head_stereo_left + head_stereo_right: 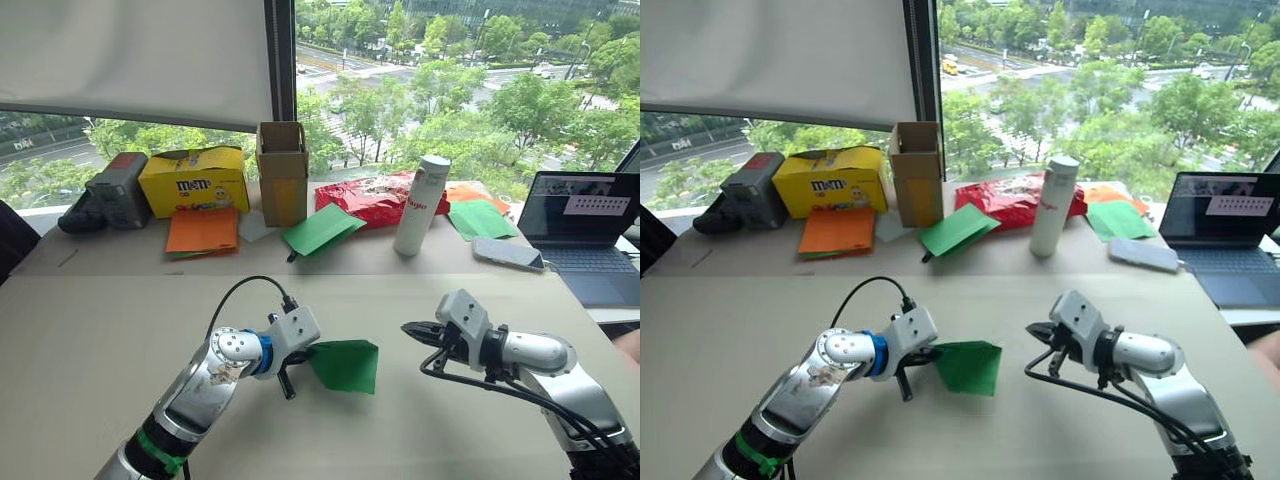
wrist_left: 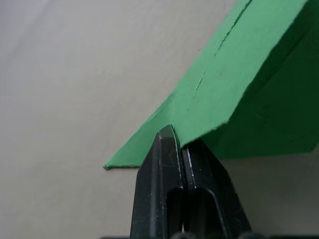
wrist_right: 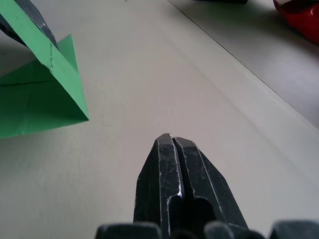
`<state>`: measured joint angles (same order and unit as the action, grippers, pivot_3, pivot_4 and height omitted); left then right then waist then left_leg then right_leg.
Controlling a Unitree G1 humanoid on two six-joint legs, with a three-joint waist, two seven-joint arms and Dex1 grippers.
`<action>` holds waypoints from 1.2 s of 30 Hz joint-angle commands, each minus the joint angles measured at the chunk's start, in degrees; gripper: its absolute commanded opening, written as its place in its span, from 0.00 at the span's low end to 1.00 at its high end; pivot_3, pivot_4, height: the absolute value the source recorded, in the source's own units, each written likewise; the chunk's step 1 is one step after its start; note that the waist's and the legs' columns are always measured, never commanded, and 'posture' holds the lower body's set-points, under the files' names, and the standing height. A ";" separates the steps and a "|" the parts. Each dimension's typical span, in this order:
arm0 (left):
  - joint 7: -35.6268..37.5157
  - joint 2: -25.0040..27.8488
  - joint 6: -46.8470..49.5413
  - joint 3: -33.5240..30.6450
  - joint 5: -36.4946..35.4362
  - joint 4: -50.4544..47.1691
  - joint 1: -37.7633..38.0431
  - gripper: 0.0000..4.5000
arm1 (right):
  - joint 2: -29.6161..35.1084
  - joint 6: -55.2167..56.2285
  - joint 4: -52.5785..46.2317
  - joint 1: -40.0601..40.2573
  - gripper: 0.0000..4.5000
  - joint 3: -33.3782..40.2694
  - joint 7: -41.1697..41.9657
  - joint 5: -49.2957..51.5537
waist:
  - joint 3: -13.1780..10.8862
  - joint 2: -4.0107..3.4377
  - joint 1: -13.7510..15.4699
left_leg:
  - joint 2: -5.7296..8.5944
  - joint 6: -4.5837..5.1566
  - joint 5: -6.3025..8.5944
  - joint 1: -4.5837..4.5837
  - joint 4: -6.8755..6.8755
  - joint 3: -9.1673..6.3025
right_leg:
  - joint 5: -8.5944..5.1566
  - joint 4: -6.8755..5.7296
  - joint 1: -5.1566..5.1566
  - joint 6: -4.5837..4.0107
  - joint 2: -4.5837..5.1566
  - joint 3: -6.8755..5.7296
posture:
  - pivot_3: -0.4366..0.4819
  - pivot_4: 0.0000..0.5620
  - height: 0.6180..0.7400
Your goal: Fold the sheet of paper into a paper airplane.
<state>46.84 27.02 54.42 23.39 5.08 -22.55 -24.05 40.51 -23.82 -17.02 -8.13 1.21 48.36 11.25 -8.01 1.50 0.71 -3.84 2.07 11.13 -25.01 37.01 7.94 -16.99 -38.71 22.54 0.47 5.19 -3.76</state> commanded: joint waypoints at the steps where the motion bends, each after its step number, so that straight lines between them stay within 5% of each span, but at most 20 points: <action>1: -0.99 -0.04 2.38 1.38 -0.85 0.18 -1.80 0.01 | 1.57 0.28 -1.72 0.06 0.00 3.68 -2.21 -0.55 | 0.00 -0.01 -0.08 | 0.00 0.00 0.00 0.00 0.00 0.00 | 0.00 0.00 0.00 0.00 -0.01 0.00 | 0.48 0.27 0.99; 5: -1.36 -0.56 4.98 0.41 -3.55 -1.30 -2.01 0.17 | 2.82 0.17 -1.22 -0.38 0.00 5.61 -3.05 -0.47 | 0.00 0.00 -0.06 | -0.02 -0.02 -0.01 0.07 -0.01 -0.01 | 0.00 0.00 -0.05 0.00 -0.01 0.02 | 0.48 0.27 0.99; 9: -0.35 0.32 6.23 -2.29 -7.46 -3.88 -2.15 0.49 | 3.15 0.22 -1.19 -0.86 0.00 6.14 -2.71 0.50 | 0.00 0.00 -0.06 | -0.01 -0.02 -0.01 0.08 -0.01 -0.01 | 0.00 0.02 -0.09 0.00 0.01 0.02 | 0.48 0.27 0.99; 16: 11.09 7.46 5.21 -18.84 -24.07 -8.30 -3.97 1.00 | 3.60 -1.37 -5.98 0.81 0.00 6.32 2.88 7.62 | -0.05 -0.02 -0.13 | -0.07 -0.06 -0.03 0.09 -0.02 -0.03 | 0.00 0.03 -0.08 -0.01 -0.01 0.00 | 0.48 0.27 0.99; 18: 18.57 11.52 -0.81 -23.96 -29.52 -6.78 -3.18 1.00 | 3.59 -1.33 -8.10 1.54 0.00 6.33 4.51 10.02 | -0.05 -0.03 -0.16 | -0.08 -0.07 -0.04 0.11 -0.04 -0.05 | 0.00 0.03 -0.10 -0.01 -0.02 -0.02 | 0.48 0.27 0.99; 23: 27.83 16.90 -12.21 -28.86 -33.83 2.86 -1.04 1.00 | 2.72 0.41 -13.60 1.95 0.35 4.62 4.98 12.06 | -0.06 -0.06 -0.06 | -0.03 -0.01 0.01 0.30 -0.09 0.00 | -0.01 0.16 -0.29 -0.03 0.06 -0.01 | 0.48 0.27 0.99; 31: 25.97 12.63 -24.52 -24.40 -30.73 17.01 -3.12 1.00 | 0.94 5.45 -13.50 5.59 0.95 -6.50 1.15 1.98 | -0.08 0.01 0.14 | 0.03 0.17 0.12 0.24 -0.04 0.04 | -0.01 0.32 -0.34 -0.05 0.12 -0.04 | 0.48 0.27 0.99; 36: 25.45 11.41 -25.73 -21.08 -28.70 22.10 -6.20 1.00 | -0.84 11.35 -9.19 5.92 0.99 -9.02 -1.66 -3.57 | -0.11 0.07 -0.07 | 0.02 0.17 0.11 0.21 -0.02 0.04 | -0.01 0.32 -0.31 -0.03 0.04 -0.03 | 0.48 0.27 0.99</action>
<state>72.40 38.18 29.98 2.31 -24.06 -0.70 -28.94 40.10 -15.10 -26.03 -1.95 -8.31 47.63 8.41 -8.13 1.57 0.65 -3.83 2.22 11.23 -24.79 36.98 7.98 -17.00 -38.40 22.23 0.44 5.21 -3.79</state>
